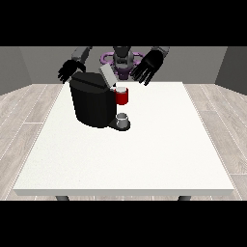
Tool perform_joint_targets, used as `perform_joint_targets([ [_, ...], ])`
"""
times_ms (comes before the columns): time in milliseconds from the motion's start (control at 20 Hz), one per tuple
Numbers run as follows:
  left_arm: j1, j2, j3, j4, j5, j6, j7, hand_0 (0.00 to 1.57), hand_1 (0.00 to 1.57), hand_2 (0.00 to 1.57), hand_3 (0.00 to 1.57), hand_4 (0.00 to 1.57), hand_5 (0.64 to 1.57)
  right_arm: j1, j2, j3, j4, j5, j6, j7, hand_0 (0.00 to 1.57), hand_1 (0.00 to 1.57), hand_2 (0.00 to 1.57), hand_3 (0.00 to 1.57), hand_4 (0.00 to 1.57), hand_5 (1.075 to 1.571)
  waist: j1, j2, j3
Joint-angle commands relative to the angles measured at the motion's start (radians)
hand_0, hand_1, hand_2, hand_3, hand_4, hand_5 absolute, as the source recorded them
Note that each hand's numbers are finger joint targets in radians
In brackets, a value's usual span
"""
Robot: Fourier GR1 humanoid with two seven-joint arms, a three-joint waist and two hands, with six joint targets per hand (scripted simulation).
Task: Insert the coffee pod into the coffee machine and close the lid
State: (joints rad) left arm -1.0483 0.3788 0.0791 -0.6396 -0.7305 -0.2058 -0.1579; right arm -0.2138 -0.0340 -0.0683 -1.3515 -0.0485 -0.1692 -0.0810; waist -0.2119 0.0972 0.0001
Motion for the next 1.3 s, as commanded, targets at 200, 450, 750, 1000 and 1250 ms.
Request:
perform_joint_targets([
  [200, 0.149, -0.111, 0.209, -0.01, 0.257, 0.005, -0.077, 0.0, 0.0, 0.0, 0.0, 0.25, 1.571, 0.136, 0.006, -0.015, -0.017, -0.034, 0.037, -0.083, 0.0, 0.0, 0.0, 0.0, 0.49, 1.571, 0.075, -0.135, -0.0012],
  [450, 0.268, -0.253, 0.249, -0.008, 0.347, 0.0, -0.052, 0.0, 0.0, 0.0, 0.0, 0.0, 1.571, 0.135, -0.088, -0.011, -0.044, -0.019, 0.093, 0.011, 0.0, 0.0, 0.0, 0.0, 0.39, 1.571, 0.157, -0.289, -0.0008],
  [750, 0.406, -0.238, 0.3, -0.023, 0.428, -0.059, -0.106, 0.0, 0.0, 0.0, 0.0, 0.23, 1.571, 0.117, -0.154, -0.008, -0.127, -0.061, 0.189, 0.069, 0.0, 0.0, 0.0, 0.0, 0.0, 1.571, 0.206, -0.341, -0.0006],
  [1000, 0.466, -0.332, 0.266, -0.095, 0.464, -0.068, -0.083, 0.0, 0.0, 0.0, 0.0, 0.0, 1.571, 0.04, -0.167, -0.026, -0.122, -0.071, 0.18, 0.147, 0.0, 0.0, 0.0, 0.0, 0.0, 1.571, 0.304, -0.369, 0.0],
  [1250, 0.51, -0.361, 0.26, -0.176, 0.522, -0.1, -0.088, 0.0, 0.0, 0.0, 0.0, 0.06, 1.571, -0.036, -0.202, -0.024, -0.102, -0.047, 0.201, 0.162, 0.0, 0.0, 0.0, 0.0, 0.0, 1.571, 0.356, -0.326, 0.0],
])
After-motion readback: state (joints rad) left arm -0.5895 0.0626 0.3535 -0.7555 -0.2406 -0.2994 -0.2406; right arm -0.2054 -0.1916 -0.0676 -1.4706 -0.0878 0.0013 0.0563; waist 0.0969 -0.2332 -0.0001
